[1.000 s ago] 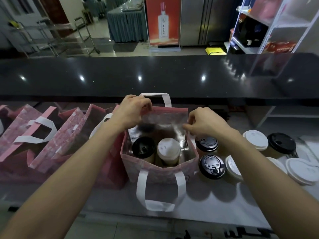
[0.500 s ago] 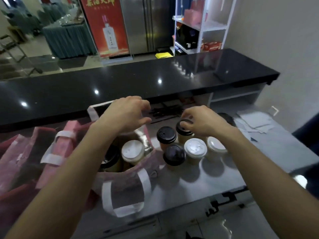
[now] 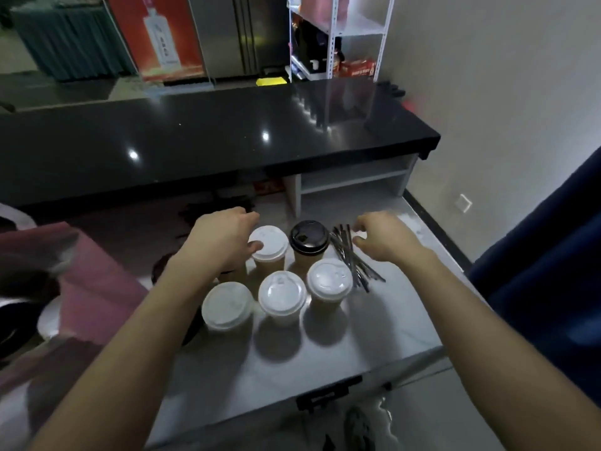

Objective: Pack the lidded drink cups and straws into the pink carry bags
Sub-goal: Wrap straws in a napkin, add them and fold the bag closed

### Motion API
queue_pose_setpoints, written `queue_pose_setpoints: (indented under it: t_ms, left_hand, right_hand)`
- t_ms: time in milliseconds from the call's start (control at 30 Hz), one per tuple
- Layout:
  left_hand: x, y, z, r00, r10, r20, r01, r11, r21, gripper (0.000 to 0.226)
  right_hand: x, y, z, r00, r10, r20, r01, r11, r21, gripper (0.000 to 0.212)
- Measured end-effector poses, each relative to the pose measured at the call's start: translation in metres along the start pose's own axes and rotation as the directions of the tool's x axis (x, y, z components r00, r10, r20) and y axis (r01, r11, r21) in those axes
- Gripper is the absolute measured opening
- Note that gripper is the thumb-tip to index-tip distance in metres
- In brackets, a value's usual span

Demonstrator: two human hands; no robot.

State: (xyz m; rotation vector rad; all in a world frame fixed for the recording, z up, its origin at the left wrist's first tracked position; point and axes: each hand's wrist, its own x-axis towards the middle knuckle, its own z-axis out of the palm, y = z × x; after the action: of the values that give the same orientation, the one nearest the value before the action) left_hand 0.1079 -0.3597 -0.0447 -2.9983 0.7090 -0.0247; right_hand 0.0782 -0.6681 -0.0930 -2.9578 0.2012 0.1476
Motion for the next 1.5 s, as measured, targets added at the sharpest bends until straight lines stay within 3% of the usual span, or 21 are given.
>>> queue_pose_setpoints:
  t_ms: [167, 433, 533, 633, 767, 900, 1000, 1133, 1200, 1400, 1500]
  left_hand:
    - [0.019, 0.047, 0.02, 0.987, -0.151, 0.049, 0.152, 0.988, -0.026, 0.046]
    - [0.023, 0.08, 0.024, 0.96, -0.278, 0.021, 0.278, 0.959, -0.054, 0.04]
    - [0.028, 0.093, 0.023, 0.948, -0.298, -0.114, 0.253, 0.919, -0.303, 0.023]
    - [0.045, 0.114, 0.027, 0.917, -0.387, -0.092, 0.214, 0.675, -0.706, 0.012]
    - [0.075, 0.134, 0.041, 0.923, -0.365, 0.12, 0.23, 0.274, -0.934, 0.014]
    - [0.087, 0.131, 0.055, 0.908, -0.41, 0.09, 0.179, 0.185, -0.966, 0.014]
    - [0.089, 0.125, 0.062, 0.891, -0.443, 0.097, 0.19, 0.17, -0.967, 0.016]
    - [0.087, 0.12, 0.066, 0.888, -0.444, 0.121, 0.195, 0.125, -0.973, 0.015]
    - [0.086, 0.119, 0.067, 0.889, -0.438, 0.132, 0.199, 0.111, -0.974, 0.014]
    - [0.09, 0.121, 0.073, 0.886, -0.433, 0.163, 0.197, 0.034, -0.98, 0.015]
    - [0.094, 0.126, 0.077, 0.874, -0.45, 0.184, 0.212, 0.014, -0.977, 0.014]
  right_hand:
    - [0.038, 0.042, 0.068, 0.984, -0.01, 0.177, -0.001, 0.998, 0.063, 0.026]
    - [0.053, 0.065, 0.096, 0.981, -0.009, 0.193, -0.034, 0.975, 0.221, 0.015]
    - [0.046, 0.071, 0.078, 0.995, 0.019, 0.093, -0.055, 0.914, 0.402, 0.016]
    - [0.04, 0.071, 0.056, 0.997, 0.02, -0.07, 0.025, 0.808, 0.588, 0.014]
    - [0.033, 0.056, 0.026, 0.964, -0.169, -0.206, 0.262, 0.738, 0.621, 0.012]
    - [0.037, 0.048, 0.028, 0.924, -0.317, -0.212, 0.38, 0.712, 0.591, 0.02]
    - [0.048, 0.052, 0.053, 0.969, -0.157, -0.191, 0.244, 0.734, 0.634, 0.041]
    - [0.076, 0.063, 0.099, 0.998, 0.043, 0.046, -0.057, 0.917, 0.395, 0.029]
    - [0.085, 0.062, 0.116, 0.988, 0.071, 0.139, -0.112, 0.943, 0.314, 0.028]
    - [0.086, 0.064, 0.122, 0.989, 0.098, 0.109, -0.131, 0.925, 0.356, 0.011]
    - [0.078, 0.076, 0.099, 0.987, 0.156, 0.04, -0.151, 0.812, 0.564, 0.009]
